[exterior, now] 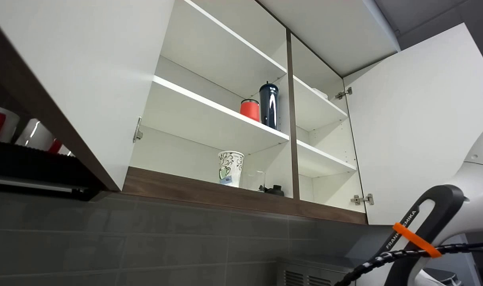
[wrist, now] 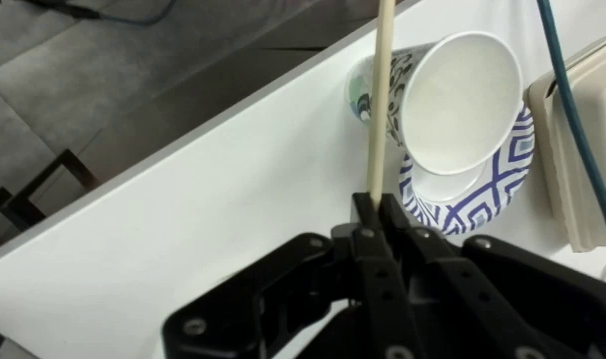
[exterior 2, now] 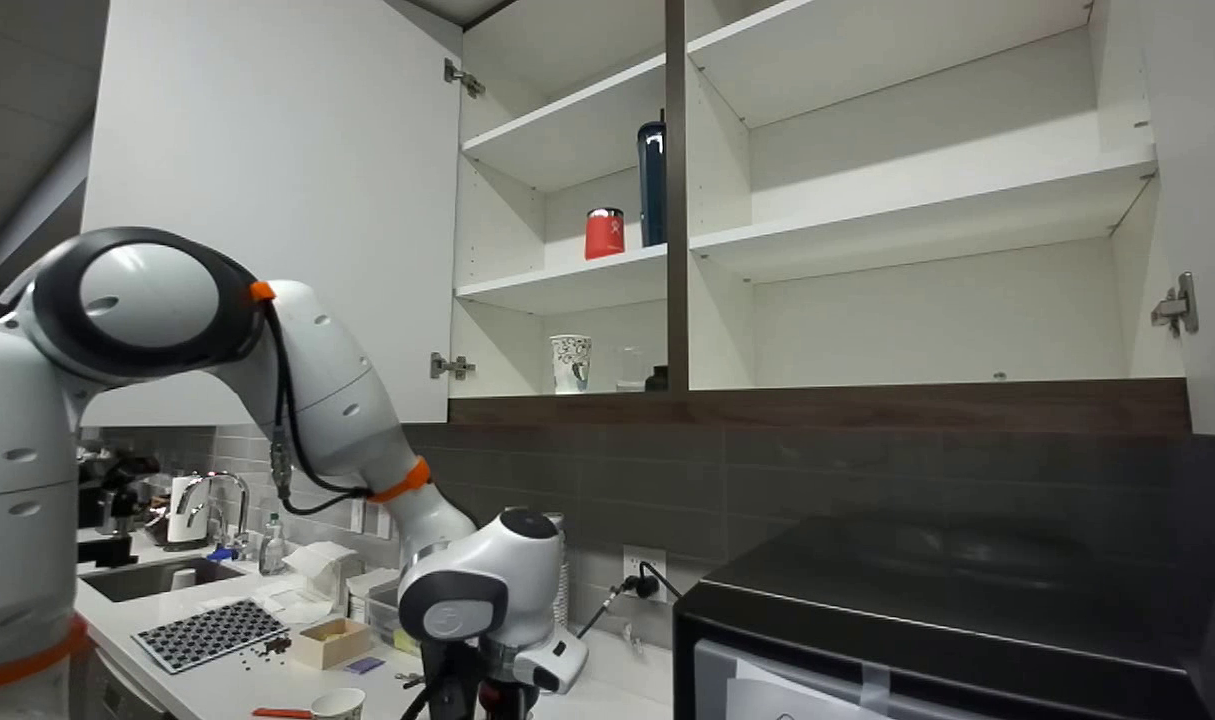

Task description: Put the chopsticks in the cup, then put the bowl in the top cabinet

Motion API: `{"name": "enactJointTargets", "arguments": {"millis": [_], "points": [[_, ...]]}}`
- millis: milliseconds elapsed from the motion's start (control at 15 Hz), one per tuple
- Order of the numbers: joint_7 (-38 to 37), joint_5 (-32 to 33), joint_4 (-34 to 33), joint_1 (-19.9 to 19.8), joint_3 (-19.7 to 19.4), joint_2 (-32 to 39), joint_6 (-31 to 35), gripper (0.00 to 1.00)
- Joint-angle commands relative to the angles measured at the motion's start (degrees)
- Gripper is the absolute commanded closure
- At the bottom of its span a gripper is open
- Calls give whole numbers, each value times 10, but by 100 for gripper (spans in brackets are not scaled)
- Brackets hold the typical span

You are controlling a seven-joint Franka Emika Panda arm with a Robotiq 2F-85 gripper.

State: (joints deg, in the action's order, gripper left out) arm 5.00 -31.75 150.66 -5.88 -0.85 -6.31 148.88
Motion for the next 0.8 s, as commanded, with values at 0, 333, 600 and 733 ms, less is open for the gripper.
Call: {"name": "enactJointTargets", "arguments": {"millis": [0,333,600,733], "points": [[50,-1,53,41,-5,-66,73,98],[71,-4,45,59,6,-68,107,94],[79,-5,51,69,9,-82,116,94],[77,0,56,69,16,-80,134,98]]}}
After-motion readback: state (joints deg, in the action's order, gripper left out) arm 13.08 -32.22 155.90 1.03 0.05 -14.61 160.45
